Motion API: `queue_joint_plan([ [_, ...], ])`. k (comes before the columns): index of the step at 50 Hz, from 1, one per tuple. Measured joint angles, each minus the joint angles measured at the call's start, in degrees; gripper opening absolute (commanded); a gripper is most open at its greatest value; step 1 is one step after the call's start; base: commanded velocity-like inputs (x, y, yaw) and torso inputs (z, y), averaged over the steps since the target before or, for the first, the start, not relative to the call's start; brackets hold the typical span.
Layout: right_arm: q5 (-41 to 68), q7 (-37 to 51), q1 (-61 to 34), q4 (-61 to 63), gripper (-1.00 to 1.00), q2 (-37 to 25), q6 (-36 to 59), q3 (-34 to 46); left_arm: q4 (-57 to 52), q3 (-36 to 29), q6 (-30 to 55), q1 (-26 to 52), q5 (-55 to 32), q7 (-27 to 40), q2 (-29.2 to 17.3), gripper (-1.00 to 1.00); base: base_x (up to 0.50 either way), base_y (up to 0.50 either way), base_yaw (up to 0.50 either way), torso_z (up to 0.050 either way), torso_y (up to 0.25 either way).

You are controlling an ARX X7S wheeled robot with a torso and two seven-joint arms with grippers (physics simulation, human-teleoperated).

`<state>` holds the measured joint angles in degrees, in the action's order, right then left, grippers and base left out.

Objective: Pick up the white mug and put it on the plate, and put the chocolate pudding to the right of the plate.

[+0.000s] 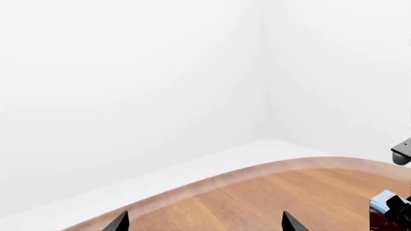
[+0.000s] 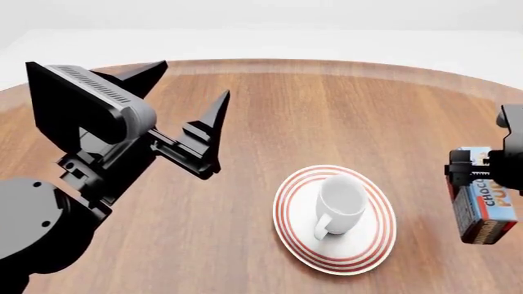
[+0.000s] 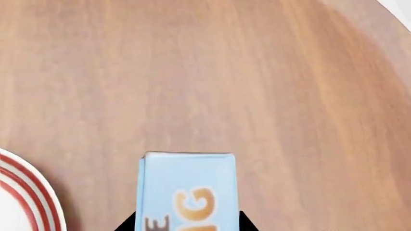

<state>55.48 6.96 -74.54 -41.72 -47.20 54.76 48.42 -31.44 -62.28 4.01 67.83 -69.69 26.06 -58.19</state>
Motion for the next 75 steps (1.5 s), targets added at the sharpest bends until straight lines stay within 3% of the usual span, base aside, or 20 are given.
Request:
queue_joint_plan([
  [52, -7.87, -9.26, 0.92, -28.18, -1.00, 12.76, -15.86, 2.90, 0.76, 0.05, 0.26, -0.88, 0.37, -0.40, 1.16, 1.00, 0.00, 0.00, 0.00, 0.000, 0.000],
  [53, -8.03, -9.40, 0.90, -28.63, 1.00, 12.94, -16.11, 2.92, 0.78, 0.05, 0.27, -0.89, 0.39, -0.40, 1.19, 1.00, 0.00, 0.00, 0.00, 0.000, 0.000],
  [75, -10.51, -10.48, 0.97, -31.40, 1.00, 13.82, -17.73, 2.21, 0.77, 0.10, 0.54, -1.10, 0.54, -0.35, 1.58, 1.00, 0.00, 0.00, 0.00, 0.000, 0.000],
])
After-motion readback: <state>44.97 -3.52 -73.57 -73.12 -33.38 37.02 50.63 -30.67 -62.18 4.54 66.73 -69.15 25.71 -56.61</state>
